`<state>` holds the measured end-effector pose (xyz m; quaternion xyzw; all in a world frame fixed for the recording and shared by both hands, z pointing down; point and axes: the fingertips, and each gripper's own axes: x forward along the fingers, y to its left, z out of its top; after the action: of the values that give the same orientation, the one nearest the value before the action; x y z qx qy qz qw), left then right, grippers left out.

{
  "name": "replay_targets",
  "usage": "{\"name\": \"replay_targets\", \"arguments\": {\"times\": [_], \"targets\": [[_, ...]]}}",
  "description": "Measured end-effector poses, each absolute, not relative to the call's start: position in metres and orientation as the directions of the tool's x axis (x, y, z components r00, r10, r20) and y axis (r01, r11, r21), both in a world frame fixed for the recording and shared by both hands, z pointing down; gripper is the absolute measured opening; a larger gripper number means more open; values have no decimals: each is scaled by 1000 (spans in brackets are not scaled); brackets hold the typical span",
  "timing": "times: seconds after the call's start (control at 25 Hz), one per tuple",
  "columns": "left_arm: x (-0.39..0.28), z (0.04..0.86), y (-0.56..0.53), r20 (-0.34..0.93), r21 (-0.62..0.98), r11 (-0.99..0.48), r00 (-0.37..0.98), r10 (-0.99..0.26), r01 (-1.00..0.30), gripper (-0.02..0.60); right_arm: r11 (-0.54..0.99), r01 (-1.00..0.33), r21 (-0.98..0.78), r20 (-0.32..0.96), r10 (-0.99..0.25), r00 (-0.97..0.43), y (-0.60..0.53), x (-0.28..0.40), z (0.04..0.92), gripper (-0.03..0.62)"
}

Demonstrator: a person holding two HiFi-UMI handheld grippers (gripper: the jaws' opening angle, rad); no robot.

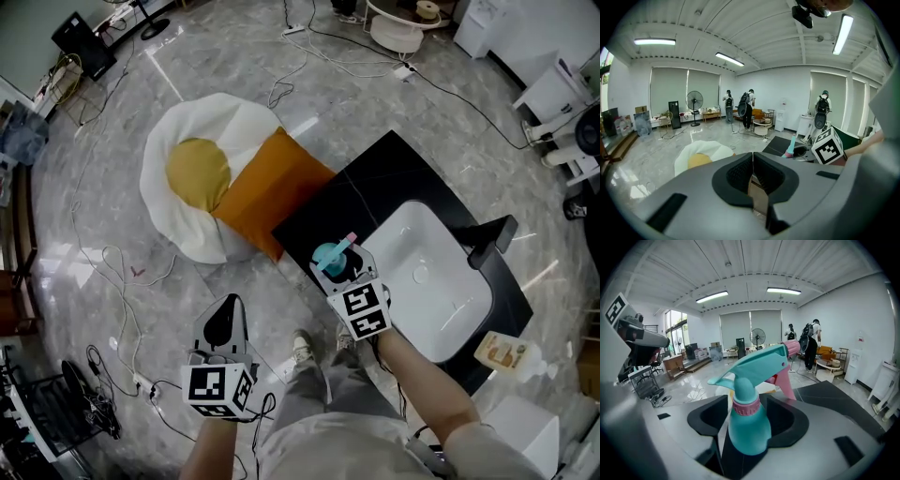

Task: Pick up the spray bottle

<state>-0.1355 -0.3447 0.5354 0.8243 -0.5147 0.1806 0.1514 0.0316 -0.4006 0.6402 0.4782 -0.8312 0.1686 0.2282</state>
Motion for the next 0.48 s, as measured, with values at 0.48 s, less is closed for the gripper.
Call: {"name": "replay_targets", "arguments": {"times": [0.48], "targets": [[-132, 492, -348, 393, 52, -432, 416, -820, -901, 25, 482, -868, -120, 471, -742, -477, -415, 40, 578, 173]]}}
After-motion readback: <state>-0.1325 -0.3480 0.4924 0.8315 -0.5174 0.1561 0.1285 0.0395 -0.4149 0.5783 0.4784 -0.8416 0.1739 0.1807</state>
